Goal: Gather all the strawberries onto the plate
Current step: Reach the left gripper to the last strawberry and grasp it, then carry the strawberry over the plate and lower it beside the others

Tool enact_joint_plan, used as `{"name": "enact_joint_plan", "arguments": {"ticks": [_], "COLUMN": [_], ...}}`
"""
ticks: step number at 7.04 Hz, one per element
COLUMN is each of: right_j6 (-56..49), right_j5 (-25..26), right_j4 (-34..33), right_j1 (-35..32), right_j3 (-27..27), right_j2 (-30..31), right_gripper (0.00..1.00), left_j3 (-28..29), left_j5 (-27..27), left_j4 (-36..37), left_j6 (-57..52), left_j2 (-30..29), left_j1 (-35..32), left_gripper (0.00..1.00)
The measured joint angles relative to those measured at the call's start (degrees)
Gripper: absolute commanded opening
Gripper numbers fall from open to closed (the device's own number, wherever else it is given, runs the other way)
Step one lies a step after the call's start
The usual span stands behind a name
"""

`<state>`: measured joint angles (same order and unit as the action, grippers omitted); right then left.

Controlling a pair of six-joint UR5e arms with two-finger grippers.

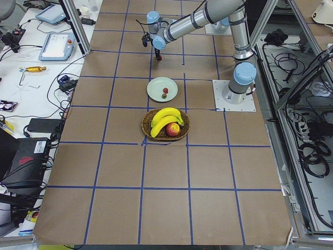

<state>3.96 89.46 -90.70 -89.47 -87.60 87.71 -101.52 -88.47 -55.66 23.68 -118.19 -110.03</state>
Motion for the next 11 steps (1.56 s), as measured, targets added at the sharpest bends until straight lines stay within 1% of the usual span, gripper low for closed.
{"name": "enact_joint_plan", "arguments": {"ticks": [1,2,4,5,7,9,11], "right_j6": [0.0,0.0,0.0,0.0,0.0,0.0,0.0], "right_j5": [0.0,0.0,0.1,0.0,-0.1,0.0,-0.1], "right_j4": [0.0,0.0,0.0,0.0,0.0,-0.1,-0.1], "right_j1": [0.0,0.0,0.0,0.0,0.0,0.0,0.0], "right_j3": [0.0,0.0,0.1,0.1,0.1,0.1,0.0], "right_j2": [0.0,0.0,0.0,0.0,0.0,0.0,0.0], "right_gripper": [1.0,1.0,1.0,1.0,1.0,1.0,1.0], "left_j3": [0.0,0.1,0.5,1.1,0.8,-3.2,-9.0], "left_j5": [-0.1,-0.2,-0.7,-1.9,-3.6,-7.6,-9.6], "left_j4": [-0.2,-0.3,-0.7,-2.6,-8.9,-11.8,-11.9], "left_j6": [0.1,0.1,-1.0,-3.0,-8.9,-17.1,-26.3], "left_j2": [-0.1,-0.2,0.7,2.0,5.9,10.3,14.1], "left_j1": [0.0,0.0,0.1,0.6,4.6,10.0,16.1], "left_gripper": [0.29,0.27,0.27,0.28,0.27,0.28,0.27]}}
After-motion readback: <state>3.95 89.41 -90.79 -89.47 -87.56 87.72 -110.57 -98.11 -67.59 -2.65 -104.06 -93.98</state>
